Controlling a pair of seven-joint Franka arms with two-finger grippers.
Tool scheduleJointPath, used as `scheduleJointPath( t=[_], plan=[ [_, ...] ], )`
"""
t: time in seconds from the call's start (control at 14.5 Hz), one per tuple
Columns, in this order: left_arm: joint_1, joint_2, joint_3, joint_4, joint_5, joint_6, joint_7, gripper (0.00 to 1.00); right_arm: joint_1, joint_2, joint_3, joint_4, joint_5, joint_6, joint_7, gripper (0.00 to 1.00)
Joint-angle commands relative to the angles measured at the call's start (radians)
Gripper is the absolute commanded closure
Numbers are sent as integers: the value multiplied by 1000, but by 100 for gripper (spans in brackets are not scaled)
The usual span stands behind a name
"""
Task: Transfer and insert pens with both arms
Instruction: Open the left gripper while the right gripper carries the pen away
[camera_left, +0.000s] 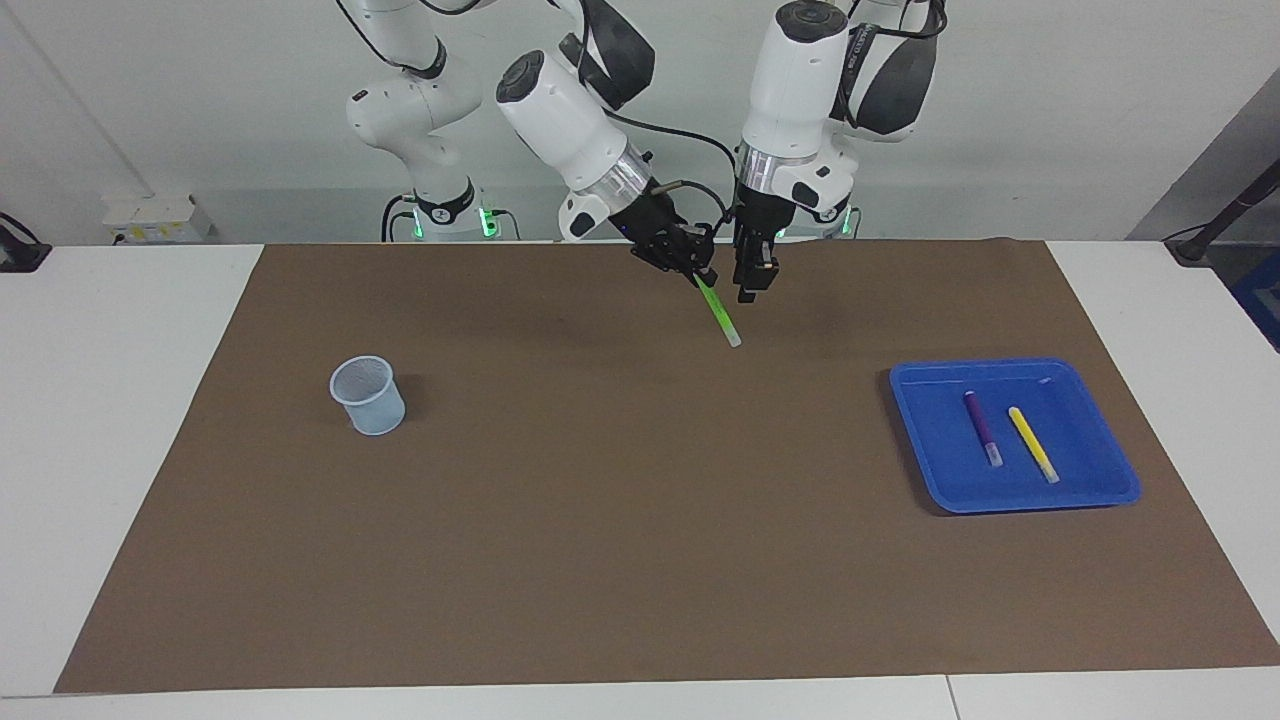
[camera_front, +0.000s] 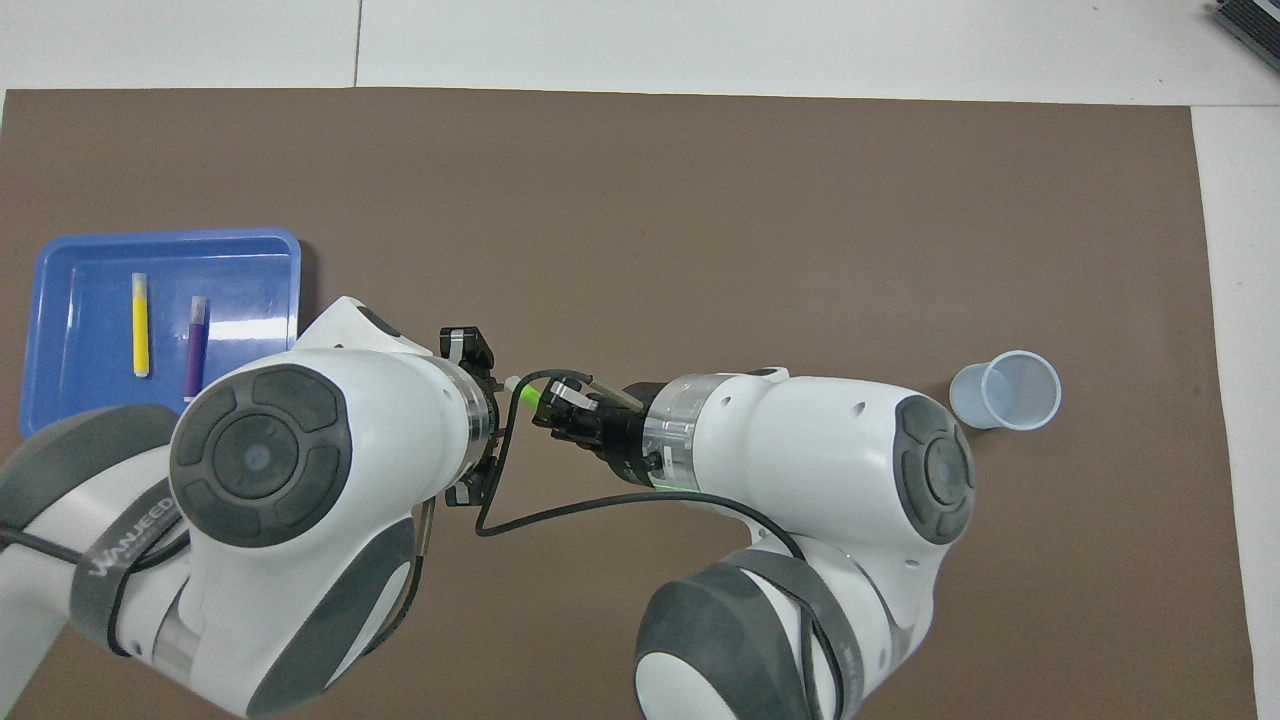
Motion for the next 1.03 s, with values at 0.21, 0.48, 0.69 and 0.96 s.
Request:
scheduleJointPath(
  t=[0.21,0.48,0.69,0.96],
  plan=[
    [4,-20,1,-9,11,-20,11,59,-54,-17,-3,1,-182,-143,-147,100],
    [27,-20,9,-10,12,-23,112,49,-122,-24,-3,7,-290,-266,-294,100],
    [68,-28,10,-12,11,-69,384,42,-177,-43,-3,20,-365,-341,-380,100],
    [159,-37,10,-12,12,-85,724,26,-234,-58,-3,42,-527,-471,-516,100]
  ],
)
